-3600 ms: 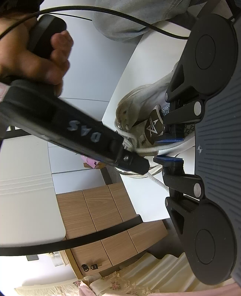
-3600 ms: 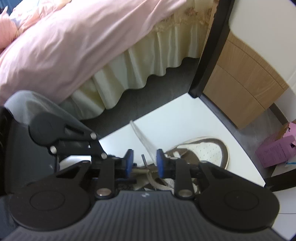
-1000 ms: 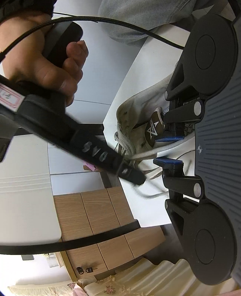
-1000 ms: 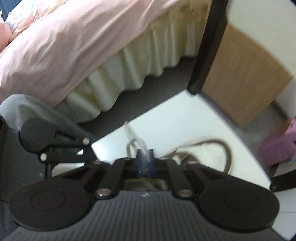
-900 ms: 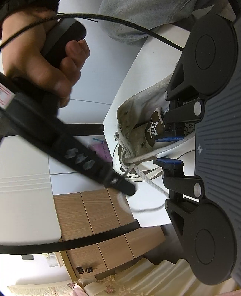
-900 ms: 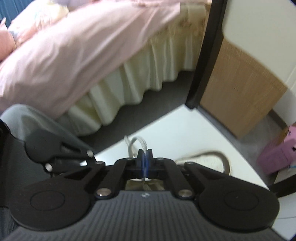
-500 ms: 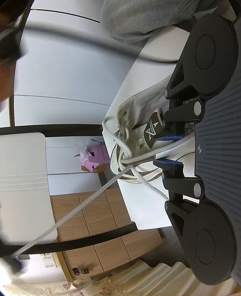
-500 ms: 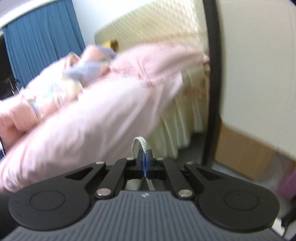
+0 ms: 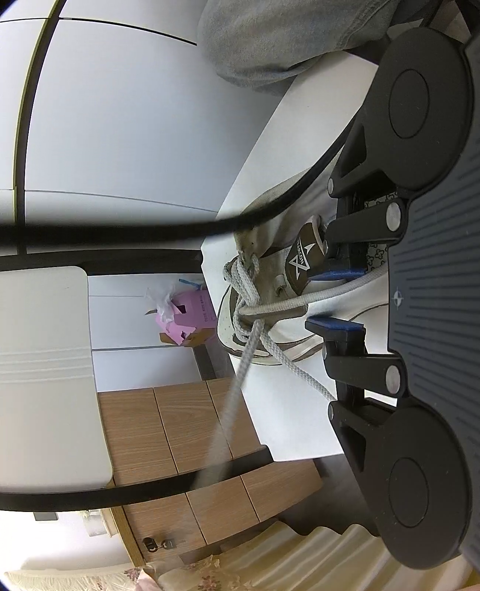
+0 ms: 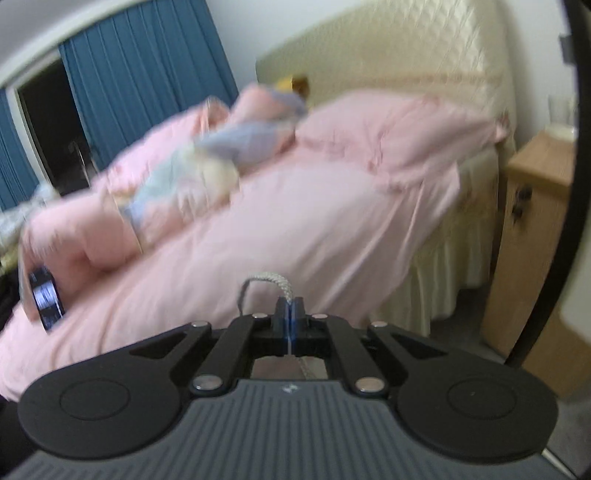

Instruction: Lace up shoes with both hands

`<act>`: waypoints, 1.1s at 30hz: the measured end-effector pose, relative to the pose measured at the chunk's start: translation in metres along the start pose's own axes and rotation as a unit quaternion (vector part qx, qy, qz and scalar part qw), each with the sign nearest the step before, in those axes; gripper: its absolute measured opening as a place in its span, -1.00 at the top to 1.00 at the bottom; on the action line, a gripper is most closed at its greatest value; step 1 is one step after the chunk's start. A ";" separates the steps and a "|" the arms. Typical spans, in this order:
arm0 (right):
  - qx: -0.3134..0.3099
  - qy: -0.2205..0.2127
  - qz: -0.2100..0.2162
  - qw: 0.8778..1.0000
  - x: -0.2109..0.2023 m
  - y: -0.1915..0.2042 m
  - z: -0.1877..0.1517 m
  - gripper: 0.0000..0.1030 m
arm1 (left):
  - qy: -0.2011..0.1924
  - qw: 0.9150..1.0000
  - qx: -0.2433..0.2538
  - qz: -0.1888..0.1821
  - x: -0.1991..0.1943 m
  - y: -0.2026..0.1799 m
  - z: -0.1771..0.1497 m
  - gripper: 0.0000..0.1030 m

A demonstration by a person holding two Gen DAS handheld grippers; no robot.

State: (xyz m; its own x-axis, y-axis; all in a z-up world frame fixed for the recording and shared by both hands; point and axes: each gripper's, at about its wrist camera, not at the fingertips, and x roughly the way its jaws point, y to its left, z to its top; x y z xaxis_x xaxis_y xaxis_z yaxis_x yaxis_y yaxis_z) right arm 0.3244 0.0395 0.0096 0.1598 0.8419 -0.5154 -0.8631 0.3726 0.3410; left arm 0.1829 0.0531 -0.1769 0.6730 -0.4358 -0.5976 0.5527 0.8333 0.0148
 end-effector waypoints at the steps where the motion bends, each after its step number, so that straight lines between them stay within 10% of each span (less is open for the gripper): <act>1: 0.006 0.023 0.004 1.000 0.010 0.000 -0.005 0.96 | 0.000 1.000 0.000 0.000 0.000 0.000 0.000 0.55; 11: 0.006 0.189 -0.020 0.982 0.082 -0.002 -0.059 0.86 | 0.003 1.000 -0.006 0.005 -0.003 0.001 -0.003 0.47; 13: 0.006 0.207 -0.022 0.978 0.085 -0.003 -0.063 0.26 | 0.004 1.000 -0.007 0.006 -0.003 0.001 -0.002 0.44; 14: 0.004 0.213 -0.024 0.977 0.086 -0.001 -0.063 -0.34 | 0.005 1.000 -0.007 0.006 -0.003 0.001 -0.002 0.43; 18: -0.017 0.220 -0.027 0.975 0.079 0.010 -0.058 -0.74 | 0.008 1.000 -0.004 0.012 -0.003 0.000 -0.001 0.30; 33: 0.057 0.023 -0.155 0.986 -0.068 -0.018 -0.060 -0.99 | 0.007 0.999 -0.025 0.018 -0.011 -0.001 0.003 -0.22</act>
State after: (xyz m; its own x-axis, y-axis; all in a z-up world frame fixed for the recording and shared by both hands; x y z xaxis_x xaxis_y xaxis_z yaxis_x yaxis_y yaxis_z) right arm 0.3007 -0.0484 -0.0086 0.3825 0.6636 -0.6429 -0.7171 0.6520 0.2462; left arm 0.1767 0.0564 -0.1676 0.6853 -0.4009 -0.6080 0.5026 0.8645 -0.0035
